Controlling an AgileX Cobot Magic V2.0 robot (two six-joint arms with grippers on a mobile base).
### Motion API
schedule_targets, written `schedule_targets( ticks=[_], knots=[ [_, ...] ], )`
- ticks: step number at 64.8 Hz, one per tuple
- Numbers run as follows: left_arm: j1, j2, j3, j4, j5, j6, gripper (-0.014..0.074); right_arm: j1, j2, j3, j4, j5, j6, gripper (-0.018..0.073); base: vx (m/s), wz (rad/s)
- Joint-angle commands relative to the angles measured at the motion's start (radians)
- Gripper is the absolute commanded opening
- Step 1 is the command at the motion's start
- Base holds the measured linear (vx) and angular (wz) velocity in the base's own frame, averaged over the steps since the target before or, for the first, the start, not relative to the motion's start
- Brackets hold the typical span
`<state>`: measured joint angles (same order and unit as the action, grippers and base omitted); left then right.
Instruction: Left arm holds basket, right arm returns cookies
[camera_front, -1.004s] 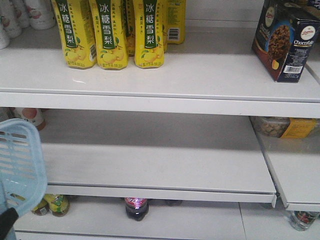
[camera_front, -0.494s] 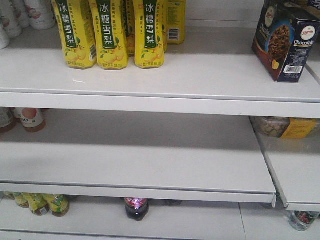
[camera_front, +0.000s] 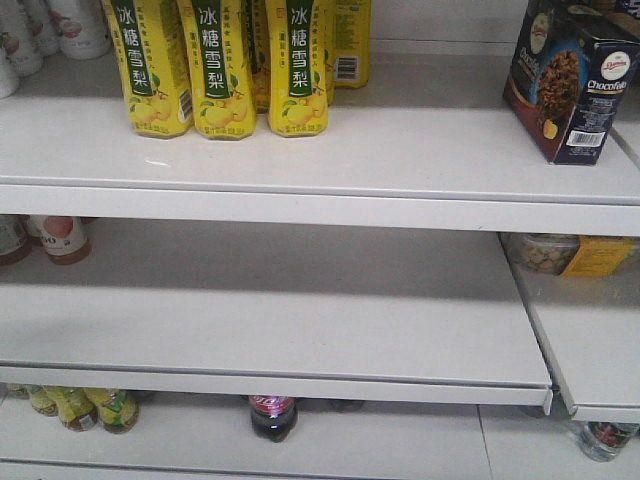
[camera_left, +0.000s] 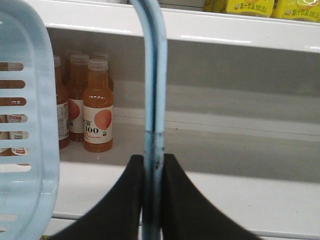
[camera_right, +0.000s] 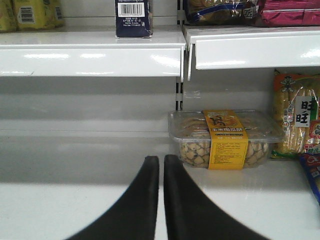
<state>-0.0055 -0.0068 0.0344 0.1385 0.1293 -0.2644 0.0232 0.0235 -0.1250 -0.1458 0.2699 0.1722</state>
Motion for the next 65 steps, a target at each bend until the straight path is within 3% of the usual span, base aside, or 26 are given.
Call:
schedule_targets(
  ticks=[1, 65],
  knots=[
    [-0.024, -0.019, -0.028, 0.019, -0.093, 0.009, -0.0006, -0.004, 0.011, -0.025, -0.002, -0.078, -0.007, -0.0011, 0.0, 0.0],
    [-0.045, -0.018, -0.031, 0.019, -0.089, 0.015, -0.0006, -0.004, 0.011, -0.025, -0.002, -0.074, -0.006, -0.0011, 0.0, 0.0]
  ],
)
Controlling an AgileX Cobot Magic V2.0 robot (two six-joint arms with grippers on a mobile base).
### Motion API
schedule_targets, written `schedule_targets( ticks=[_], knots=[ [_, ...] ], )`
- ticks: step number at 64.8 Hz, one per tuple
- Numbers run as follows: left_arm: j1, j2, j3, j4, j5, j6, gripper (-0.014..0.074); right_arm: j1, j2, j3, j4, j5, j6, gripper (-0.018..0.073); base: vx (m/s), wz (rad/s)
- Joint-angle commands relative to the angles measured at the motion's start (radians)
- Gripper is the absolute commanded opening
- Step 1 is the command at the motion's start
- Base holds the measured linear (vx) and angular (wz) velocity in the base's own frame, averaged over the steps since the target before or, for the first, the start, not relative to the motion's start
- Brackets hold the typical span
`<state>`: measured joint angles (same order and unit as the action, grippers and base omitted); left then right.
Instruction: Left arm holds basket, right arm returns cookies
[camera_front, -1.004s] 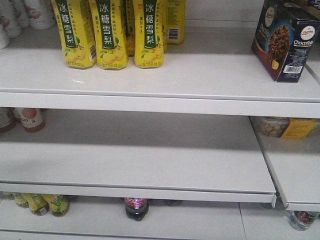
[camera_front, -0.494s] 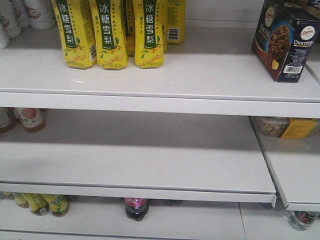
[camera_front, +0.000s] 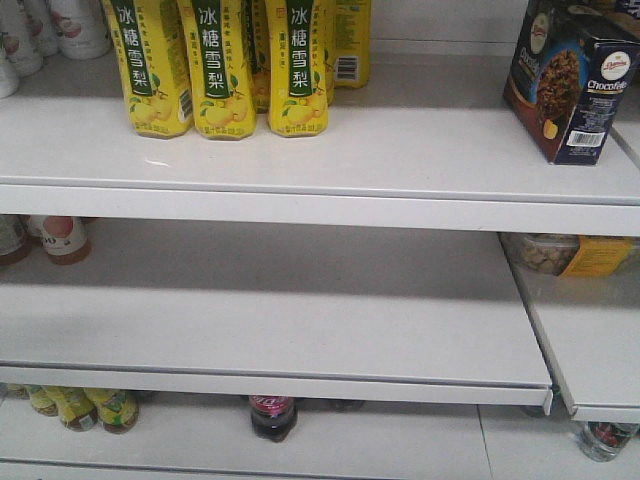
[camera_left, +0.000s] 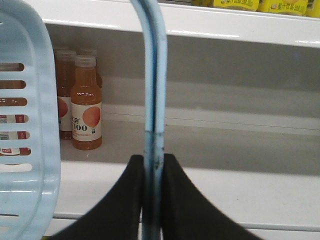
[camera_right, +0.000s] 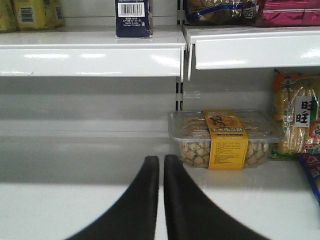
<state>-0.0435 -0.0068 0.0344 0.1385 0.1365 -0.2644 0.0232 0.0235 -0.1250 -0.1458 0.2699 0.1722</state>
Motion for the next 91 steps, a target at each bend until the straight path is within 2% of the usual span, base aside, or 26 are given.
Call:
schedule_targets(
  ticks=[1, 44, 54, 63, 65, 91],
  knots=[
    [-0.007, -0.018, -0.031, 0.019, -0.096, 0.015, -0.0006, -0.004, 0.011, -0.025, -0.002, -0.074, -0.006, -0.0011, 0.0, 0.0],
    [-0.007, -0.018, -0.031, 0.019, -0.096, 0.015, -0.0006, -0.004, 0.011, -0.022, -0.006, -0.078, -0.006, -0.0011, 0.0, 0.0],
    [-0.007, -0.018, -0.031, 0.019, -0.096, 0.015, -0.0006, -0.004, 0.011, 0.059, -0.006, -0.165, -0.007, -0.0011, 0.0, 0.0],
    [-0.007, -0.018, -0.031, 0.019, -0.096, 0.015, -0.0006, -0.004, 0.004, 0.177, -0.006, -0.321, -0.007, -0.0011, 0.0, 0.0],
    [-0.007, -0.018, -0.031, 0.019, -0.096, 0.015, -0.0006, -0.004, -0.005, 0.17, -0.006, -0.285, -0.007, -0.0011, 0.0, 0.0],
    [-0.007, -0.018, -0.031, 0.019, -0.096, 0.015, -0.0006, -0.002, -0.047, 0.172, -0.006, -0.286, -0.007, -0.0011, 0.0, 0.0]
  ],
)
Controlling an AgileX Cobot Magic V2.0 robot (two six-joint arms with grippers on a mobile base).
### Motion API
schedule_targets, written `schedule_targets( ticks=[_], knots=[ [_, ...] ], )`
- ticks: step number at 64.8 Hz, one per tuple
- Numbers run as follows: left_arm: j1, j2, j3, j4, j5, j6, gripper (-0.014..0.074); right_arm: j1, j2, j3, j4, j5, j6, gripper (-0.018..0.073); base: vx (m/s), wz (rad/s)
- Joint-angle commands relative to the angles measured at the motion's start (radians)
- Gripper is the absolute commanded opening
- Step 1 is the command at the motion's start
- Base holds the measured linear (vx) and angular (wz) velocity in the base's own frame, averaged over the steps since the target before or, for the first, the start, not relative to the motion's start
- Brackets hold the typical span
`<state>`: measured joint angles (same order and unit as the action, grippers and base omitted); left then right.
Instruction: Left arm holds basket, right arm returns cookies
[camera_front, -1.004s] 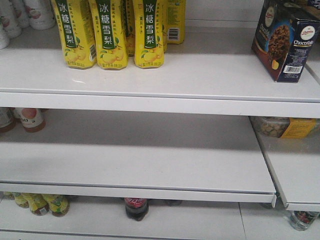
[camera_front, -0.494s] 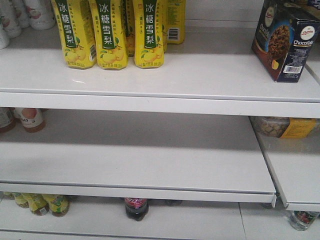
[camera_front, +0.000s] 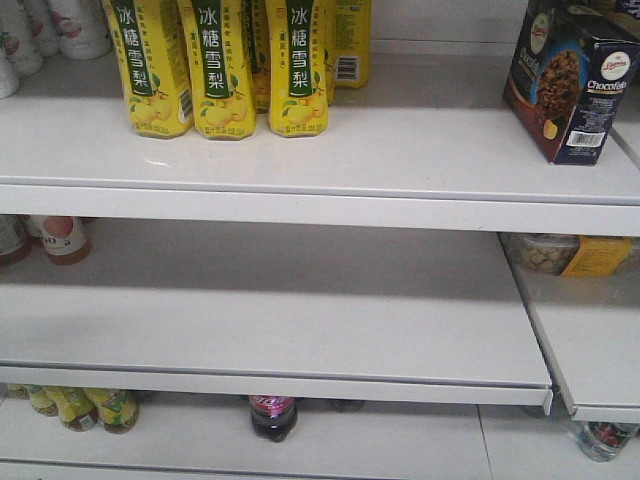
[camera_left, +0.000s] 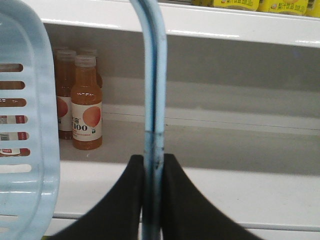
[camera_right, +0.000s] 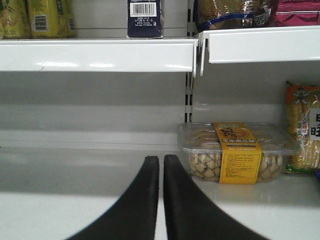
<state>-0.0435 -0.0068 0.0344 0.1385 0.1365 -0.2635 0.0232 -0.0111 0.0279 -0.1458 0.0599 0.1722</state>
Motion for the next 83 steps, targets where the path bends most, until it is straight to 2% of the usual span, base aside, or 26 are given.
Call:
schedule_targets(
  ticks=[1, 83],
  knots=[
    [-0.007, -0.018, -0.031, 0.019, -0.096, 0.014, -0.0006, -0.002, -0.013, 0.019, -0.006, -0.076, -0.007, -0.0011, 0.0, 0.0],
    [-0.007, -0.018, -0.031, 0.019, -0.096, 0.014, -0.0006, -0.002, -0.013, 0.018, -0.006, -0.076, -0.007, -0.0011, 0.0, 0.0]
  ],
)
